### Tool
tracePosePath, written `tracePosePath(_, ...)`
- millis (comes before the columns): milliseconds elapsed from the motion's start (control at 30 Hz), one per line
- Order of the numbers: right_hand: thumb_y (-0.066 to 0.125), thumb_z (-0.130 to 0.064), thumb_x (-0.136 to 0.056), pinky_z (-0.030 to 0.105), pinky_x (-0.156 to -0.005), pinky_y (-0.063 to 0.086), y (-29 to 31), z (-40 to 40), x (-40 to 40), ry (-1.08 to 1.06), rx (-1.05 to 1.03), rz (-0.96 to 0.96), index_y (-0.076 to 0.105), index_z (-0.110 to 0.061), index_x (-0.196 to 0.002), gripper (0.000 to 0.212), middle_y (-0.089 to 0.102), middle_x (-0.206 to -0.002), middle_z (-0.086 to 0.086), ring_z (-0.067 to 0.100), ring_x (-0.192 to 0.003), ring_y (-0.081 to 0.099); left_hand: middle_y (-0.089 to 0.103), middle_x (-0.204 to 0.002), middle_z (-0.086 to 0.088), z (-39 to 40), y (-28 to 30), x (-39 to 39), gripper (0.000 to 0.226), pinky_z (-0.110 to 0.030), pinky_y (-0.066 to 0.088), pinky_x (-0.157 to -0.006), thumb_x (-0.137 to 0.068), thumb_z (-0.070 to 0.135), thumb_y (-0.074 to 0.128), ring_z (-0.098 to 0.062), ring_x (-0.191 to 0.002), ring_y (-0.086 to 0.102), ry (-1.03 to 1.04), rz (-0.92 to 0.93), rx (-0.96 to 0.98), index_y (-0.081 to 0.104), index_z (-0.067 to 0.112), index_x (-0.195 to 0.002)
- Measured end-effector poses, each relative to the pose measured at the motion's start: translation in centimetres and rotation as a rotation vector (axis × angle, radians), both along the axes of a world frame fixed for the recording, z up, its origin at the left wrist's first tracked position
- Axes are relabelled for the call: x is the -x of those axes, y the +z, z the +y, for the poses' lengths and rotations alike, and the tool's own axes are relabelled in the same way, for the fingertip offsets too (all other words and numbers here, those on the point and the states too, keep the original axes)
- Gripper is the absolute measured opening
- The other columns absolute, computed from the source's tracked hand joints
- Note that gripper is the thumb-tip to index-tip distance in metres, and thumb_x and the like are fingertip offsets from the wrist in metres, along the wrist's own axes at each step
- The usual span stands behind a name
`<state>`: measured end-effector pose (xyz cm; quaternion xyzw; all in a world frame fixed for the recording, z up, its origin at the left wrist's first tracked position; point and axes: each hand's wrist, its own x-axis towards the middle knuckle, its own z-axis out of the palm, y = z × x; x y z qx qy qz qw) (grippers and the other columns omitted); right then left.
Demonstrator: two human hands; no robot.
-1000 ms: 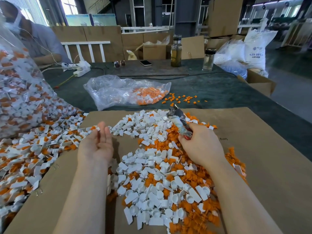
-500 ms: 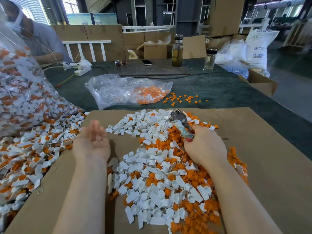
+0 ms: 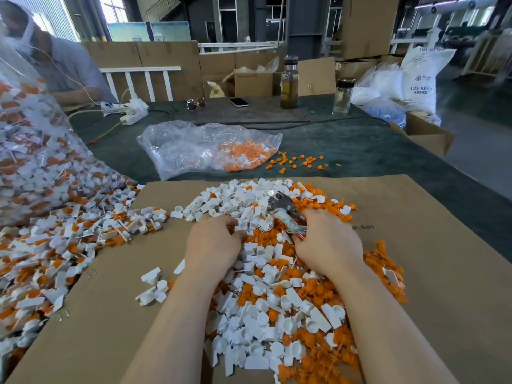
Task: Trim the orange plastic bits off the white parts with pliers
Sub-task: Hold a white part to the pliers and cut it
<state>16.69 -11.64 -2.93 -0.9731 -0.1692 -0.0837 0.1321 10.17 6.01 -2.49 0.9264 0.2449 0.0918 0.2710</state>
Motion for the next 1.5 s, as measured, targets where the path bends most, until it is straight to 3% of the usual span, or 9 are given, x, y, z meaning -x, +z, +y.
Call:
tracePosePath(100,0.061,-0.039,-0.087,0.023,-0.045,0.028,-0.1,-0.1,-0.1,0.001,0.013,0.007,0.055,-0.025,-0.113,0.031,0.042,-0.09,-0.01,0.011,-0.07,0.044,0.061,-0.114,0.005,-0.1,-0.1,-0.1,0.024,-0.016,0.041,-0.064,-0.093,0.036,0.066,0.004,-0.06,0.055,-0.022,-0.033,0.025,0.067,0.031,-0.117)
tracePosePath(200,0.062,-0.04,-0.086,0.022,-0.046,0.03,-0.1,-0.1,-0.2,0.014,0.008,0.007,0.055,-0.026,-0.114,0.032,0.044,-0.091,-0.01,0.009,-0.069,0.043,0.057,-0.11,0.004,-0.3,0.1,0.0,0.011,-0.013,0.036,-0.054,-0.091,0.033,0.069,0.004,-0.059,0.052,-0.004,-0.073,0.036,0.063,0.031,-0.1)
tracePosePath(400,0.061,-0.042,-0.086,0.023,-0.048,0.033,-0.2,-0.1,-0.2,0.036,-0.034,-0.008,0.054,-0.027,-0.115,0.033,0.045,-0.087,-0.012,0.008,-0.071,0.047,0.065,-0.092,0.007,-0.4,0.2,-0.1,0.012,-0.033,0.055,-0.07,-0.089,0.024,0.068,-0.013,-0.076,0.064,0.025,-0.189,0.202,0.057,0.028,-0.087)
tracePosePath(533,0.063,-0.038,-0.085,0.023,-0.047,0.04,-0.4,0.0,-0.3,0.02,-0.048,0.018,0.056,-0.03,-0.102,0.02,0.049,-0.074,-0.014,0.006,-0.062,0.05,0.065,-0.082,0.012,-0.5,0.6,0.2,0.012,-0.027,0.051,-0.059,-0.088,0.022,0.072,-0.011,-0.068,0.064,0.047,-0.341,0.369,0.063,0.03,-0.087)
tracePosePath(700,0.064,-0.038,-0.083,0.023,-0.046,0.041,-0.5,0.1,-0.4,0.024,-0.045,0.034,0.057,-0.031,-0.1,0.019,0.052,-0.074,-0.014,0.007,-0.061,0.051,0.07,-0.081,0.009,-0.7,1.0,0.4,0.017,-0.02,0.049,-0.055,-0.086,0.02,0.076,-0.005,-0.063,0.064,0.054,-0.402,0.551,0.071,0.035,-0.092)
tracePosePath(900,0.063,-0.038,-0.084,0.024,-0.047,0.039,-0.5,0.1,-0.5,0.009,-0.055,0.033,0.053,-0.03,-0.1,0.021,0.049,-0.075,-0.014,0.006,-0.063,0.049,0.076,-0.075,0.008,-1.1,1.6,0.6,0.023,-0.024,0.056,-0.07,-0.086,0.012,0.076,-0.009,-0.073,0.074,0.091,-0.437,0.772,0.07,0.033,-0.078)
tracePosePath(1267,0.066,-0.034,-0.084,0.022,-0.044,0.033,-0.3,0.1,-0.1,-0.066,-0.023,0.017,0.039,-0.03,-0.073,0.029,0.049,-0.068,-0.01,0.007,-0.058,0.048,0.075,-0.073,0.011,-1.7,2.0,0.5,0.017,-0.011,0.051,-0.052,-0.085,0.014,0.077,-0.003,-0.067,0.072,0.078,-0.426,0.801,0.071,0.03,-0.08)
tracePosePath(1333,0.067,-0.032,-0.083,0.023,-0.044,0.033,-0.3,0.0,-0.1,-0.065,-0.006,0.024,0.035,-0.03,-0.069,0.035,0.05,-0.068,-0.009,0.007,-0.057,0.048,0.076,-0.075,0.007,-1.7,2.0,0.5,0.016,-0.013,0.053,-0.055,-0.084,0.013,0.077,-0.005,-0.067,0.073,0.076,-0.424,0.81,0.07,0.027,-0.084)
tracePosePath(1500,0.064,-0.036,-0.086,0.023,-0.045,0.034,0.0,0.1,0.0,-0.07,-0.098,-0.013,0.05,-0.029,-0.093,0.018,0.047,-0.071,-0.013,0.007,-0.059,0.047,0.076,-0.081,-0.007,-1.8,1.8,0.5,0.009,-0.029,0.061,-0.073,-0.084,0.011,0.078,-0.016,-0.075,0.075,0.068,-0.395,0.774,0.07,0.014,-0.088)
